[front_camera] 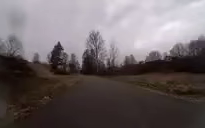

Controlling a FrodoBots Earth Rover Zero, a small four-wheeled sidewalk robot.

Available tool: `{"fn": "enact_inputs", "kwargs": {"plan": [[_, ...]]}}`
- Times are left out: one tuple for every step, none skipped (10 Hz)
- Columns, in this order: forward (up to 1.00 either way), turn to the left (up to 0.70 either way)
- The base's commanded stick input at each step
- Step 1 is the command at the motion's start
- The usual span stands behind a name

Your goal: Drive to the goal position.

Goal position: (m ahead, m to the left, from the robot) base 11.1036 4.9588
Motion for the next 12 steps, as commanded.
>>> {"fn": "enact_inputs", "kwargs": {"plan": [[0.7,0.13],[0.7,0.02],[0.7,0.0],[0.7,0.0],[0.7,0.0],[0.7,0.0],[0.7,0.0],[0.7,0.0],[0.7,0.0],[0.7,0.05],[0.7,0.17],[0.7,0.24]]}}
